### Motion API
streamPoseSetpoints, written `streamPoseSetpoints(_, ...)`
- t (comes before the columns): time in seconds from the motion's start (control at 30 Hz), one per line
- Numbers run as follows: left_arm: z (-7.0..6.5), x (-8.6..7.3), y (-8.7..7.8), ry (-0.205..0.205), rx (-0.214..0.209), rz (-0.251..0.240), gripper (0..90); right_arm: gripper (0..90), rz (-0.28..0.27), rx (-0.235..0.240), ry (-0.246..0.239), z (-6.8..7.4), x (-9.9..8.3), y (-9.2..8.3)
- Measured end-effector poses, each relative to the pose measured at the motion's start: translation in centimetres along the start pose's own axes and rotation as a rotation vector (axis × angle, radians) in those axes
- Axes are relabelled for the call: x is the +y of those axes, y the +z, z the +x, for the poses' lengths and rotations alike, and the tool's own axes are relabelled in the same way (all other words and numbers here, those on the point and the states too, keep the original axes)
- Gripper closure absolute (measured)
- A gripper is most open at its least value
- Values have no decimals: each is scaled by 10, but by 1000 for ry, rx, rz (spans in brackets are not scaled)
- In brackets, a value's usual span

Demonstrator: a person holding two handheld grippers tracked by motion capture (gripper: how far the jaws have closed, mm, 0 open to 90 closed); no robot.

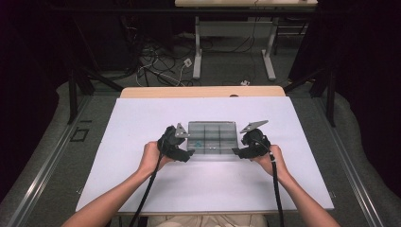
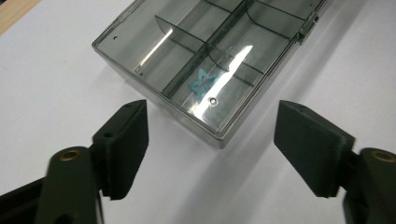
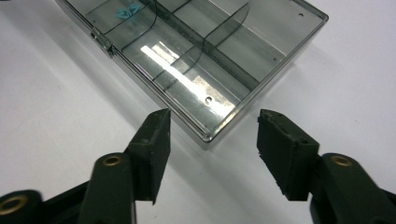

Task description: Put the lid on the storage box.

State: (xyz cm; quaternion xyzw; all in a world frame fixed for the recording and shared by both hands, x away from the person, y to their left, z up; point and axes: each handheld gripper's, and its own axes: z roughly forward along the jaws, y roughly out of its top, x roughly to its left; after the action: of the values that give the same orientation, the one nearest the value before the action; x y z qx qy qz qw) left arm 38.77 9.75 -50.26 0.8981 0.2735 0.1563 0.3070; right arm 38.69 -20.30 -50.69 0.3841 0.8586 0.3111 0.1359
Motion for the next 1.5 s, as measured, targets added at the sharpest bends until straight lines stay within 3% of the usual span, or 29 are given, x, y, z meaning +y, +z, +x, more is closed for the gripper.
streamPoseSetpoints(0.27,2,-11,-18,-31,5,-10,151,245,-22,13,14,0,-11,-14)
streamPoseSetpoints(0.47,3,-27,-35,-58,13,-16,102,168,-35,37,24,5,-22,-31)
streamPoseSetpoints(0.83,-2,-56,-55,-80,24,0,34,96,-58,46,39,14,-42,-46)
streamPoseSetpoints(1.5,-3,-100,-62,-154,39,35,0,42,-58,23,89,16,-79,-53)
